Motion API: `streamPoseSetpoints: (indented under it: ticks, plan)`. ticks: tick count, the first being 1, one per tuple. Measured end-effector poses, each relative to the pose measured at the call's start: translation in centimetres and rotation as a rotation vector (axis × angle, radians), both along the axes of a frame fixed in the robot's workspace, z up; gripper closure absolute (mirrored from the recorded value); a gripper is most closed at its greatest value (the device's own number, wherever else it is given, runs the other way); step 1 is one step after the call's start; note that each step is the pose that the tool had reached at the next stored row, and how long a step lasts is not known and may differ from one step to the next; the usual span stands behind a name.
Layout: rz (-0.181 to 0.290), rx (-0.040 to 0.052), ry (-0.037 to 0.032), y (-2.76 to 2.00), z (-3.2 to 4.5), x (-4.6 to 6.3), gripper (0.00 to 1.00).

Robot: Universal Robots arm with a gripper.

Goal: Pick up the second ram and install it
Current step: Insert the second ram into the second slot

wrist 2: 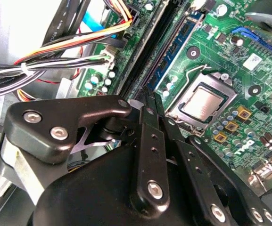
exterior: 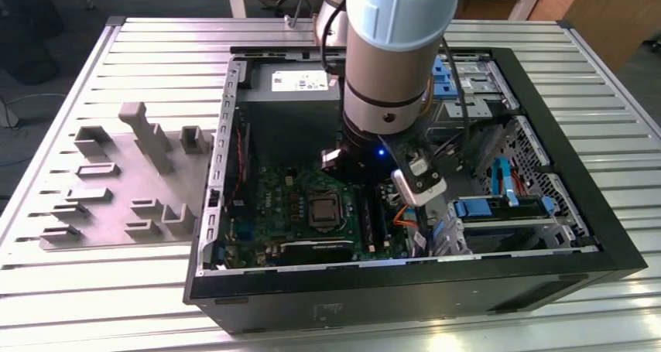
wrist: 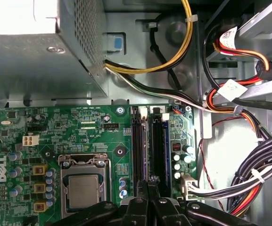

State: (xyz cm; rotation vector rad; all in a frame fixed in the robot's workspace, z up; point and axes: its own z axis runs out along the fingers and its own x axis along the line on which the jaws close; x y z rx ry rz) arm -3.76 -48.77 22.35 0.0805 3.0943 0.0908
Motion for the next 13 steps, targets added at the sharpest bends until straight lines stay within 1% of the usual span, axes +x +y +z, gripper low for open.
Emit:
streamPoseSetpoints:
  ticks: [4, 10, 13]
  plan:
    - [0.000, 0.0011, -0.0004, 0.01, -0.23, -0.04, 0.89]
    - [0.000, 0.0003, -0.0001, 0.00, -0.22, -0.07, 0.89]
    - [0.000, -0.0023, -0.0001, 0.01, -0.41, -0.11, 0.89]
